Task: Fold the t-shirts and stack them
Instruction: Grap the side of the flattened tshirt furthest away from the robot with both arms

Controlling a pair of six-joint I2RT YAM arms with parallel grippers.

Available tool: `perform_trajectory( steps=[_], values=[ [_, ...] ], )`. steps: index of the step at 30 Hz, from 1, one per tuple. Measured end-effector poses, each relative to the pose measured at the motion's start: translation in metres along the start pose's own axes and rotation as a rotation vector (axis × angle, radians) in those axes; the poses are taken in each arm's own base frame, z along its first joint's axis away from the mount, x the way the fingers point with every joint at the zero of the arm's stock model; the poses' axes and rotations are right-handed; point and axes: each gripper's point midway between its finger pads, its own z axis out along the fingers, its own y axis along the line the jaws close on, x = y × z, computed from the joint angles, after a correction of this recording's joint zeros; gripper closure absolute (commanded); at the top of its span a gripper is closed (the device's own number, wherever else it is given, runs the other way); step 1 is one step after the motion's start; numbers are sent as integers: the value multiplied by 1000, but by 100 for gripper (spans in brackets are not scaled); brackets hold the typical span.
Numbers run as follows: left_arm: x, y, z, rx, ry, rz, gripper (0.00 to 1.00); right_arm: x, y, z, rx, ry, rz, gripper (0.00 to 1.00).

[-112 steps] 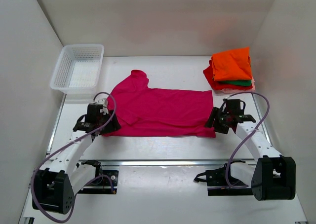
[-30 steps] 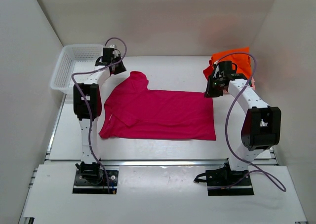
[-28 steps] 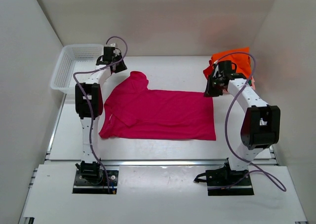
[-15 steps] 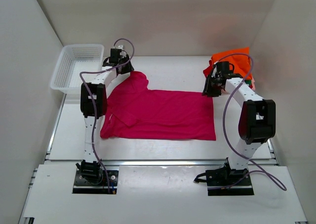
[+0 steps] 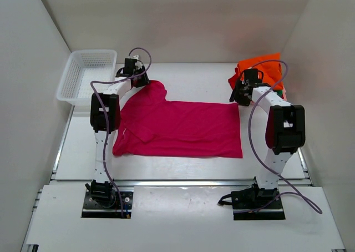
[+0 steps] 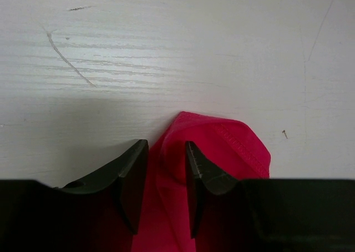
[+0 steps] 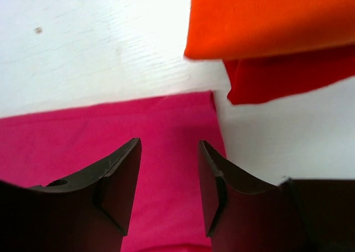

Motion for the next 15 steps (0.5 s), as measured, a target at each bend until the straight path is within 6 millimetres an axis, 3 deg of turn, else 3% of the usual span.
perform_trajectory(
  steps=[2, 4, 6, 9, 13, 15],
  values=[
    [-2, -1, 0, 2, -6, -2, 55, 0, -2, 10, 32, 2, 0, 57],
    [-3, -1, 0, 5, -12, -4, 61, 2, -4, 22, 64, 5, -2, 56],
    [-4, -2, 1, 10, -17, -6, 75, 5, -5, 31, 96, 8, -1, 55],
    [-7, -1, 0, 19, -21, -7, 87, 7, -8, 40, 139, 13, -4, 55],
    [-8, 0, 0, 26, -28, -11, 100, 3, -9, 52, 197, 9, -16, 55],
    [-7, 2, -1, 27, -28, -13, 100, 1, -11, 54, 219, 10, -20, 59]
  ],
)
